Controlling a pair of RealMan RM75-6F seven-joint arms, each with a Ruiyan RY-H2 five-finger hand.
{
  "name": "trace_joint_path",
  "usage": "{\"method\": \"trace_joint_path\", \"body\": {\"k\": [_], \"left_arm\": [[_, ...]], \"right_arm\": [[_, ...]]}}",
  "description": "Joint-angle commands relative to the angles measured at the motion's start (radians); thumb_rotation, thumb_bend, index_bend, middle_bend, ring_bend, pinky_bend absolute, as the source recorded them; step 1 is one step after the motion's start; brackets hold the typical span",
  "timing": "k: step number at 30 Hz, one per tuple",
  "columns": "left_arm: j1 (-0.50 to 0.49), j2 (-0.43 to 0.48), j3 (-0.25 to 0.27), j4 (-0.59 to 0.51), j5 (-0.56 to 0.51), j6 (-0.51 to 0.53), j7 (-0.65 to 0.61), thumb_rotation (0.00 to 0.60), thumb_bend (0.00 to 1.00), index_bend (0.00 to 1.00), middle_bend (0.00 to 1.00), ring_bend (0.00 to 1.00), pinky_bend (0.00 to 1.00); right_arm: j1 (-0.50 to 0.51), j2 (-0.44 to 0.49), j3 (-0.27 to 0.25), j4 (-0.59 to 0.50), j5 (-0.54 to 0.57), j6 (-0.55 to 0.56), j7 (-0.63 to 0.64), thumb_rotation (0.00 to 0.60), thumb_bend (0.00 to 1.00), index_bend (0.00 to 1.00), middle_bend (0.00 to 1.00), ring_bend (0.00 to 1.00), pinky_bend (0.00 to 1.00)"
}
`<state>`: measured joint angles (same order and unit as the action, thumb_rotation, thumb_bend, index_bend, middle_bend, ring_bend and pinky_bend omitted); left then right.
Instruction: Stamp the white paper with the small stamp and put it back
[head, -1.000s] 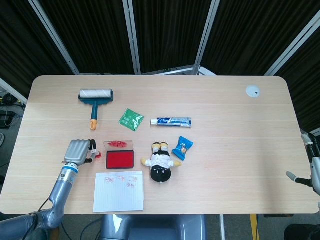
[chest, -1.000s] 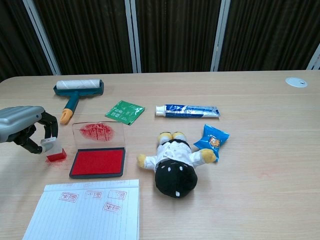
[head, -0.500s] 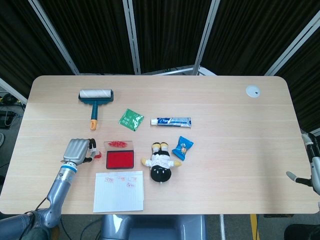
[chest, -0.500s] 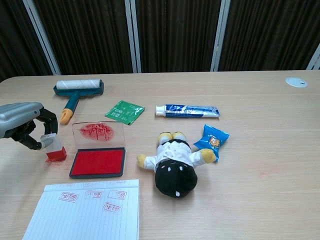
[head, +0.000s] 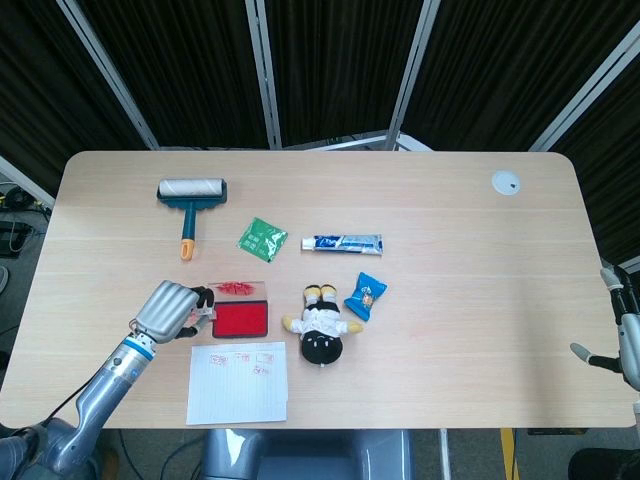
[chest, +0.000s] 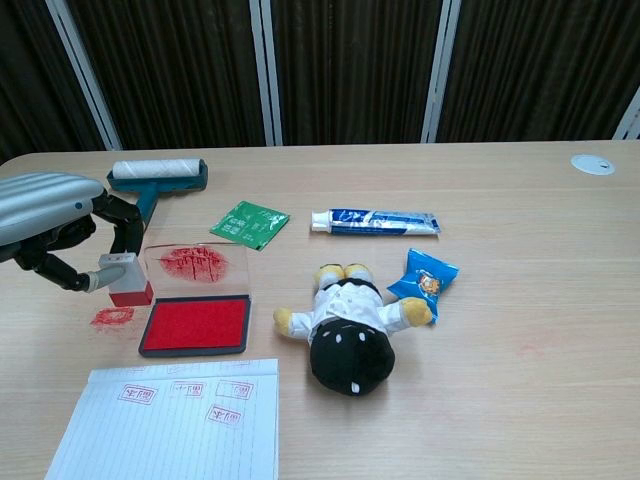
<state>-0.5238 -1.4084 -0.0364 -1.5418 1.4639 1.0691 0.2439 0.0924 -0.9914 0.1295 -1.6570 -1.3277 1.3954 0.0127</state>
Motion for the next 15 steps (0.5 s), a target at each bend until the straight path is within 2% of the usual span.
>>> {"method": "trace_joint_path", "body": {"k": [1,6,15], "left_arm": [[0.009,0.038,0.068,-0.054,0.136,0.067,-0.032,0.6,0.43,0.55,0.55,0.87,0.84],[0.016,0.01,0.116,-0.043,0.208,0.077,-0.017,0.6,0.43,0.55,0.55,0.87,0.84],[0.057,-0.111,0.155,0.051,0.229,0.095,-0.005,0.6,0.43,0.57,0.56,0.87,0.84]], "right_arm": [[-0.001,0.001,-0.001,-0.004,-0.001,0.002,-0.002,0.6,0.0,0.0,0.0,0.0,0.0],[-0.004,0.003,-0.004,-0.009,-0.005,0.007,-0.003,0.6,0.0,0.0,0.0,0.0,0.0],[-0.012,0.008,-0.007,-0.011,-0.015,0.017,0.009,0.6,0.0,0.0,0.0,0.0,0.0]]}}
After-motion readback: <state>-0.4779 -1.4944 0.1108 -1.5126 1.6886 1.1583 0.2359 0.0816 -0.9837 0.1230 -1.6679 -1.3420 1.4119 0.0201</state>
